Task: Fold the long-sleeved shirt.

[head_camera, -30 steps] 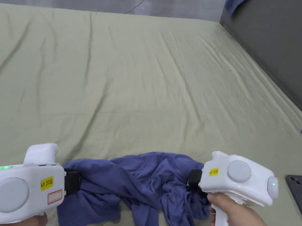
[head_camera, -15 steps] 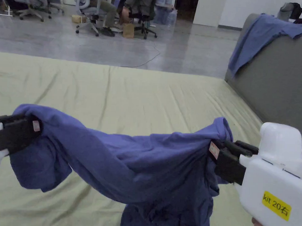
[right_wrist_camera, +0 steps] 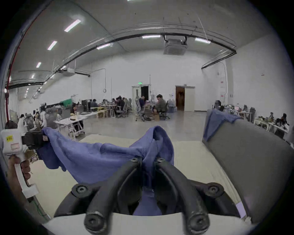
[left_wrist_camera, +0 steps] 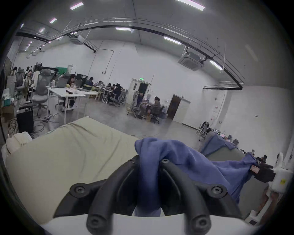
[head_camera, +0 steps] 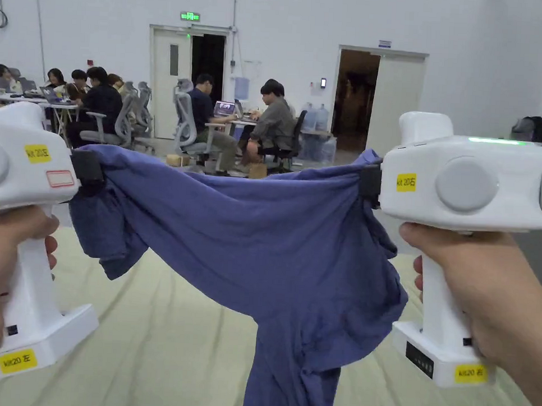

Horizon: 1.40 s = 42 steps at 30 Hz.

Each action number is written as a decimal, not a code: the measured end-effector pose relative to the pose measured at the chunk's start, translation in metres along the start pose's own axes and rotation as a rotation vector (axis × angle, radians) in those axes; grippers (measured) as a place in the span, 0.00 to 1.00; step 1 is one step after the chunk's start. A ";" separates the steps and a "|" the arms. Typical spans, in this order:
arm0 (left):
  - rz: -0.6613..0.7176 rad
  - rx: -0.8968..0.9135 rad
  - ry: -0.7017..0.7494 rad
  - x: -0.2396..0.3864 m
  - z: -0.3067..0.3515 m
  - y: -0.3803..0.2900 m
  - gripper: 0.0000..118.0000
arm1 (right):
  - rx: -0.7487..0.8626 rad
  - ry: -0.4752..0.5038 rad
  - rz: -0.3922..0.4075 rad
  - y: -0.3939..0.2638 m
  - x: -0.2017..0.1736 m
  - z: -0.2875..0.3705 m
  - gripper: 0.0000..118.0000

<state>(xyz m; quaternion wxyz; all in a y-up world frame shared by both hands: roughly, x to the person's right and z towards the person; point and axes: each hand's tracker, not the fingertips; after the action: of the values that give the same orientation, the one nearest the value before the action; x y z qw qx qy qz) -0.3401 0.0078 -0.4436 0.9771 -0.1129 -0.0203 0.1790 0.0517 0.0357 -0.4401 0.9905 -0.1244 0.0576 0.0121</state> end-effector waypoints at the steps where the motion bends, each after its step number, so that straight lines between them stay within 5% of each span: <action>1: -0.005 0.007 0.007 0.000 -0.015 0.005 0.12 | -0.004 -0.006 -0.001 0.009 -0.001 -0.017 0.07; 11: -0.153 -0.116 0.149 -0.013 -0.130 -0.033 0.12 | -0.122 -0.120 0.145 -0.018 -0.010 -0.142 0.07; 20: -0.288 -0.462 0.201 -0.084 -0.183 -0.227 0.12 | -0.496 -0.040 0.077 -0.245 -0.004 -0.208 0.07; 26: -0.347 -0.612 0.165 -0.123 -0.132 -0.319 0.12 | -0.705 -0.048 0.051 -0.348 -0.012 -0.159 0.07; 33: -0.365 -0.649 0.120 -0.145 -0.019 -0.347 0.12 | -0.676 0.022 0.057 -0.361 -0.022 -0.039 0.07; 42: -0.419 -0.789 0.118 -0.159 0.107 -0.401 0.12 | -0.930 0.096 0.026 -0.415 -0.029 0.073 0.07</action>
<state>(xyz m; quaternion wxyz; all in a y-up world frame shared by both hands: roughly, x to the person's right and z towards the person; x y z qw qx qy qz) -0.3592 -0.3906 -0.2478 0.8740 -0.4802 -0.0538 -0.0510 0.0474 -0.3488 -0.2649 0.8255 -0.5549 0.0932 0.0433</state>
